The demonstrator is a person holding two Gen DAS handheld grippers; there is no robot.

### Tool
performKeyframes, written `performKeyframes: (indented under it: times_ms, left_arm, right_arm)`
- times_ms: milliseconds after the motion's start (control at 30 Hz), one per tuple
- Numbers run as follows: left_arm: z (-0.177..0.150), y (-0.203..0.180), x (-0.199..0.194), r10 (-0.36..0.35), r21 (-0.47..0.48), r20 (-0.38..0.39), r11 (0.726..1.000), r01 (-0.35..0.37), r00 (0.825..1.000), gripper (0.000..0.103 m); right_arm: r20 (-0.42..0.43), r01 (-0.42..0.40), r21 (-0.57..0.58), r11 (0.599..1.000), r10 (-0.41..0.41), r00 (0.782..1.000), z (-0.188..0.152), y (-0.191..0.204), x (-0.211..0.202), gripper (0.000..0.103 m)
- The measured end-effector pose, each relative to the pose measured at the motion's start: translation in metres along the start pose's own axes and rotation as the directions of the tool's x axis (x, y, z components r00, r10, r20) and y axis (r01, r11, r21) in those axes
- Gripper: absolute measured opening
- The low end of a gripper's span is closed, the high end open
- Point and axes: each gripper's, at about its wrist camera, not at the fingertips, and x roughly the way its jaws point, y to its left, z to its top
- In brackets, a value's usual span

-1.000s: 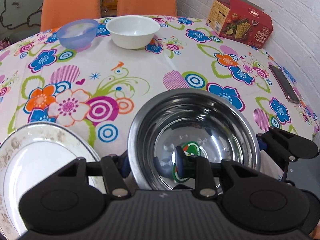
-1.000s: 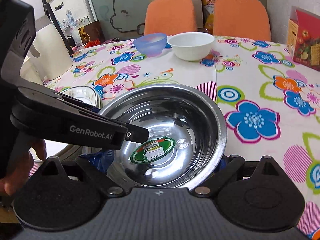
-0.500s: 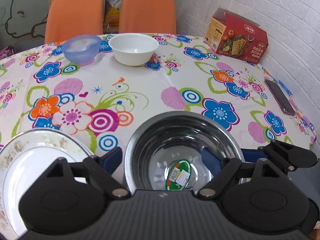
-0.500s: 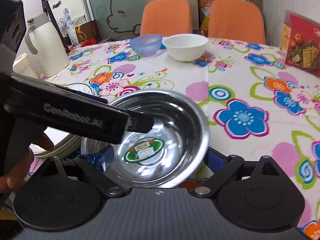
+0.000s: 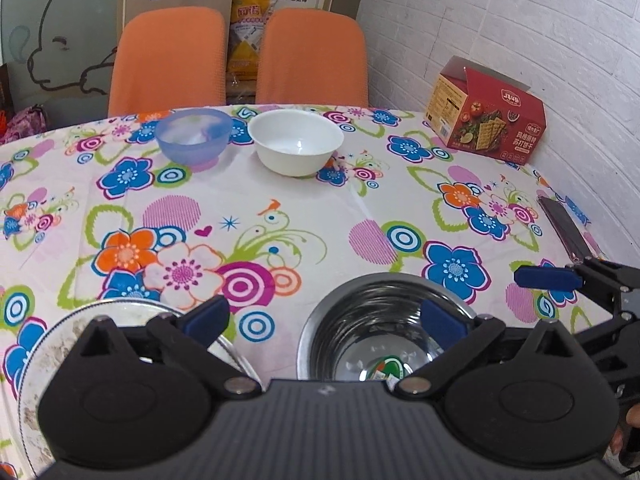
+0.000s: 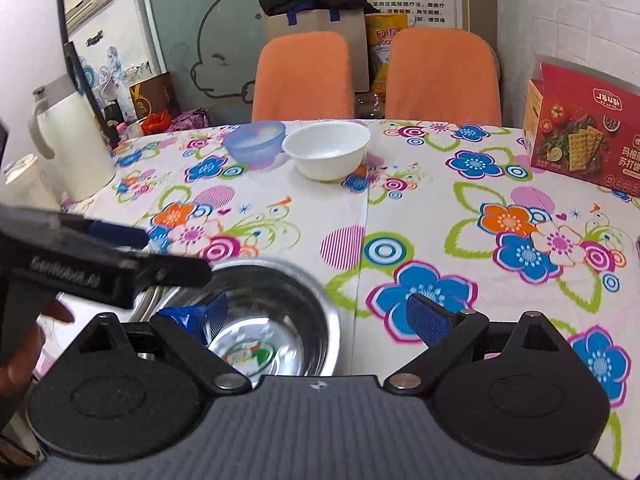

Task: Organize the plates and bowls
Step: 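Carry the steel bowl with the left tool onto the plate stack, then open the left tool and reach it to the white ceramic bowl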

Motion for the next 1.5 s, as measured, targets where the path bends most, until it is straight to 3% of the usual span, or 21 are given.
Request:
performKeyframes:
  times_ms: [167, 333, 600, 700, 833, 933, 1000, 1133, 1300, 1500]
  left_arm:
    - [0.014, 0.028, 0.01, 0.002, -0.071, -0.018, 0.997, -0.003, 1.0, 0.1]
    - [0.034, 0.057, 0.021, 0.027, -0.131, -0.006, 0.991, -0.027, 1.0, 0.1]
    - [0.067, 0.089, 0.053, 0.052, -0.195, -0.038, 0.979, -0.059, 0.998, 0.1]
    - [0.088, 0.097, 0.068, 0.03, -0.267, -0.04, 0.963, -0.039, 0.999, 0.1]
    - [0.12, 0.105, 0.104, -0.08, -0.457, -0.068, 0.889, 0.04, 0.994, 0.1]
    - [0.128, 0.105, 0.133, -0.055, -0.56, -0.117, 0.828, -0.02, 0.992, 0.1]
    - [0.131, 0.099, 0.149, -0.041, -0.593, -0.139, 0.803, -0.051, 0.989, 0.1]
    - [0.139, 0.091, 0.172, 0.02, -0.595, -0.172, 0.795, -0.12, 0.985, 0.086]
    - [0.142, 0.087, 0.186, 0.033, -0.596, -0.176, 0.792, -0.133, 0.984, 0.085]
    - [0.147, 0.086, 0.194, 0.009, -0.597, -0.171, 0.795, -0.111, 0.985, 0.086]
  right_arm:
    - [-0.023, -0.025, -0.033, 0.999, 0.025, 0.999, 0.025, 0.001, 0.021, 0.084]
    - [-0.023, -0.038, 0.004, 0.999, 0.038, 0.999, 0.061, -0.012, 0.051, 0.084]
    - [-0.063, 0.048, 0.084, 0.995, -0.043, 0.997, 0.13, -0.049, 0.144, 0.084]
    - [-0.11, 0.076, 0.07, 0.995, -0.068, 0.992, 0.145, -0.057, 0.18, 0.084]
    - [-0.136, 0.102, 0.026, 0.994, -0.097, 0.986, 0.147, -0.062, 0.203, 0.084]
    - [-0.139, 0.101, -0.004, 0.995, -0.1, 0.985, 0.145, -0.064, 0.209, 0.084]
    - [-0.148, 0.088, -0.022, 0.996, -0.09, 0.985, 0.144, -0.065, 0.215, 0.083]
    - [-0.154, 0.072, -0.056, 0.996, -0.08, 0.985, 0.145, -0.067, 0.228, 0.084]
    - [-0.154, 0.018, -0.105, 0.994, -0.034, 0.988, 0.141, -0.065, 0.234, 0.084]
    - [-0.097, -0.045, -0.06, 0.997, 0.039, 0.995, 0.143, -0.075, 0.223, 0.084]
